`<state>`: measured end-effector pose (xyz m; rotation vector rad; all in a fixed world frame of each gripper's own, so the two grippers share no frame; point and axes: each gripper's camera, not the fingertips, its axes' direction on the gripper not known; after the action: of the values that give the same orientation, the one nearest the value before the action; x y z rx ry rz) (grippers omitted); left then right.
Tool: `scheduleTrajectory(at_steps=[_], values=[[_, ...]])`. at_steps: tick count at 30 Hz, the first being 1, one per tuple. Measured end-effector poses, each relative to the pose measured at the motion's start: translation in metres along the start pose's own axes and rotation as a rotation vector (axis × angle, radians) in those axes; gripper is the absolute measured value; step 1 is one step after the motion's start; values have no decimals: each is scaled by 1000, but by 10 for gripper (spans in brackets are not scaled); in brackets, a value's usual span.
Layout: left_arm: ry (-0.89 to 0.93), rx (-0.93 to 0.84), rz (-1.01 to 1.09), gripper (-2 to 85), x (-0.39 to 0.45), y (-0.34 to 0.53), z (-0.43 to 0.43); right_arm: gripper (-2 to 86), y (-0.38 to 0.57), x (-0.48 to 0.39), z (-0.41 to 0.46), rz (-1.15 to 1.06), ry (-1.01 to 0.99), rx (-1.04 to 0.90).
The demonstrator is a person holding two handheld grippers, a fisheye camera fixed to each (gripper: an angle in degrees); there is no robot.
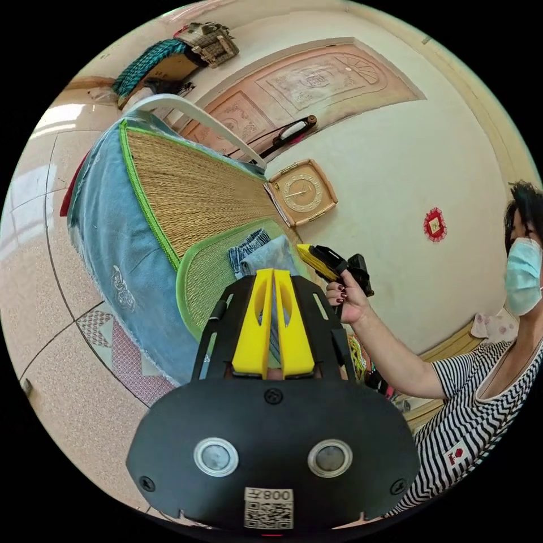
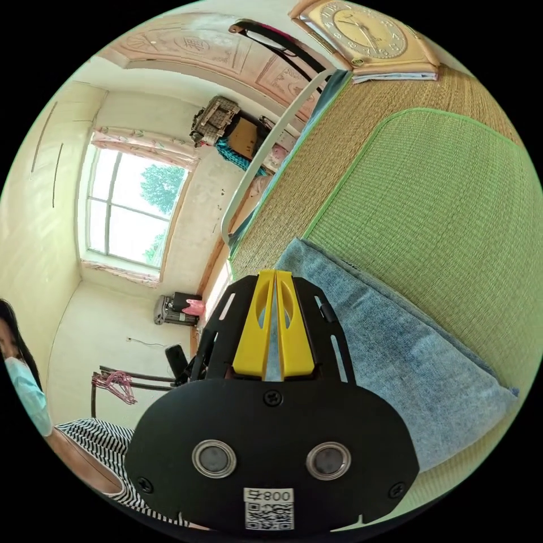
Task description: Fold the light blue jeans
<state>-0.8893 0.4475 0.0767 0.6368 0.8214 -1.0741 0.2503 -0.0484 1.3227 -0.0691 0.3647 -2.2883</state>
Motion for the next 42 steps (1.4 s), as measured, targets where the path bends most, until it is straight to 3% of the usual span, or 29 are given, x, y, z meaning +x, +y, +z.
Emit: scheduleTrajectory(at_steps=[8, 11, 19, 23, 28, 32, 37, 42], values=[[-354, -252, 276, 1, 46, 7, 82, 2, -6, -59, 89, -241, 389, -173], [-400, -243, 319, 1, 54, 23, 94, 2, 14, -72, 110, -336, 475, -167], [-462, -256, 386, 2, 76, 53, 111, 2, 30, -94, 120, -383, 504, -208], [-406, -178, 488, 2, 105, 71, 103, 2, 34, -105, 84, -384, 499, -81], [-513, -308, 524, 3, 103, 97, 144, 2, 34, -71, 93, -293, 487, -123], [-488, -309, 489, 3, 99, 106, 151, 2, 36, -68, 84, -267, 463, -129], [-467, -241, 504, 2, 115, 121, 135, 1, 48, -76, 34, -268, 426, -69], [-401, -289, 522, 1, 123, 152, 137, 1, 122, -66, -52, -283, 449, -20]])
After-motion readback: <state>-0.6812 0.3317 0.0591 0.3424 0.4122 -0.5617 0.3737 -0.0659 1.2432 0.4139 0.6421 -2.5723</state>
